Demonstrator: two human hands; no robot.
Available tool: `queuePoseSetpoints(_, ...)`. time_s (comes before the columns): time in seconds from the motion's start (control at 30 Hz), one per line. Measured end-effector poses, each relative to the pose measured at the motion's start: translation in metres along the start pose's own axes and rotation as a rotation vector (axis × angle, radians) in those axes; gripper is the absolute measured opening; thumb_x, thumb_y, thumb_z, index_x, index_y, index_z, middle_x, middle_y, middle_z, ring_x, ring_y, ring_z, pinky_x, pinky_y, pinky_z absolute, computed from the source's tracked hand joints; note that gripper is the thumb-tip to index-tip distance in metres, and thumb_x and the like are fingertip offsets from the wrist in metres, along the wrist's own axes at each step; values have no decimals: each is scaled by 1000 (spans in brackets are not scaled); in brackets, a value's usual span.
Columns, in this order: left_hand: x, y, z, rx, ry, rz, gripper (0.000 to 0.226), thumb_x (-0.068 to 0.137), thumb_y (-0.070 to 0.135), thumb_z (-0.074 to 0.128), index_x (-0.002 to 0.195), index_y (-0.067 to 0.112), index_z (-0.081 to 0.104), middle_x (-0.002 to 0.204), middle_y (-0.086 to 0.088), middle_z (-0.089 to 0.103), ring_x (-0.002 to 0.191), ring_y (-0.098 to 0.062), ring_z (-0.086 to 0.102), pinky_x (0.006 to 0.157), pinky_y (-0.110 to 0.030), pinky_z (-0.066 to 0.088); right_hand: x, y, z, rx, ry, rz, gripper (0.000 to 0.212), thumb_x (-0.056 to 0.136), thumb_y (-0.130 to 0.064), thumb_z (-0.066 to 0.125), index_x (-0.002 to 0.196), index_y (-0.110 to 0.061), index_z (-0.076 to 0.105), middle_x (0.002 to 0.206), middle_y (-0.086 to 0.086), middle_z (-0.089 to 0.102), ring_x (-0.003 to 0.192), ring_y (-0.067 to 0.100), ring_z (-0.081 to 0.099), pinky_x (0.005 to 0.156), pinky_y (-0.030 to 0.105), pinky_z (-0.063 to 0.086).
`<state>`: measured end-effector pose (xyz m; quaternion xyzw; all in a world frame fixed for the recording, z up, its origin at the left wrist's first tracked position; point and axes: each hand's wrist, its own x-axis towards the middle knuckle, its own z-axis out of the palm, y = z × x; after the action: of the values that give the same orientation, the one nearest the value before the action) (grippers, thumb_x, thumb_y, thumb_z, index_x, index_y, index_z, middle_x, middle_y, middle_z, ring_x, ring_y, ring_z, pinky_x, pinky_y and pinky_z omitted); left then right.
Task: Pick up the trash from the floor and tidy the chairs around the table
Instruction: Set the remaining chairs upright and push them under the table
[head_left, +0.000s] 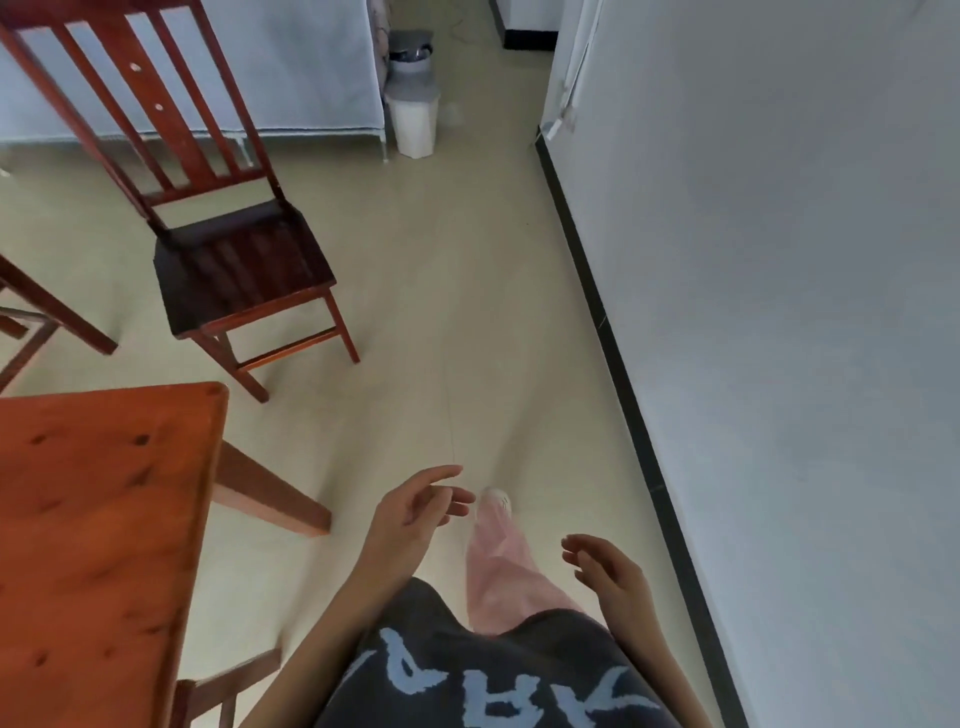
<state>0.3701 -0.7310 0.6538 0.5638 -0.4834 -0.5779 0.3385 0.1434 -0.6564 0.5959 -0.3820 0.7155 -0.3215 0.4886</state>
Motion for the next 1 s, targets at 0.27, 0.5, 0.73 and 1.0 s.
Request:
queuePoseSetpoints(0.27,145,37,-44,-78,261,-158,29,93,0,42,100,21,61,82,10,75,78,-12,69,68,-17,55,242,-175,5,-169,-243,-207,25,92,-8,49,97,-28,64,98,-14,68,90,-3,64,90,29,52)
queuePoseSetpoints(0.5,276,54,-91,-201,439,-237,27,93,1,44,100,19,63,81,4,76,79,-17,70,74,-26,57,403,-281,71,-187,-366,-282,27,91,-8,49,95,-28,66,98,-11,70,93,4,65,87,26,50)
queuePoseSetpoints(0.73,465,127,-189,-105,430,-134,34,92,-2,42,94,27,60,74,11,74,73,-8,68,68,-17,51,528,-343,130,-163,-320,-156,29,92,-6,49,89,-30,65,97,-9,70,89,5,66,88,35,53)
queuePoseSetpoints(1.0,659,219,-279,-64,421,-47,25,93,3,43,104,18,60,86,4,71,75,-4,68,72,-13,52,672,-439,177,-205,-320,-116,25,91,-8,50,91,-29,64,96,-8,70,91,7,65,88,36,53)
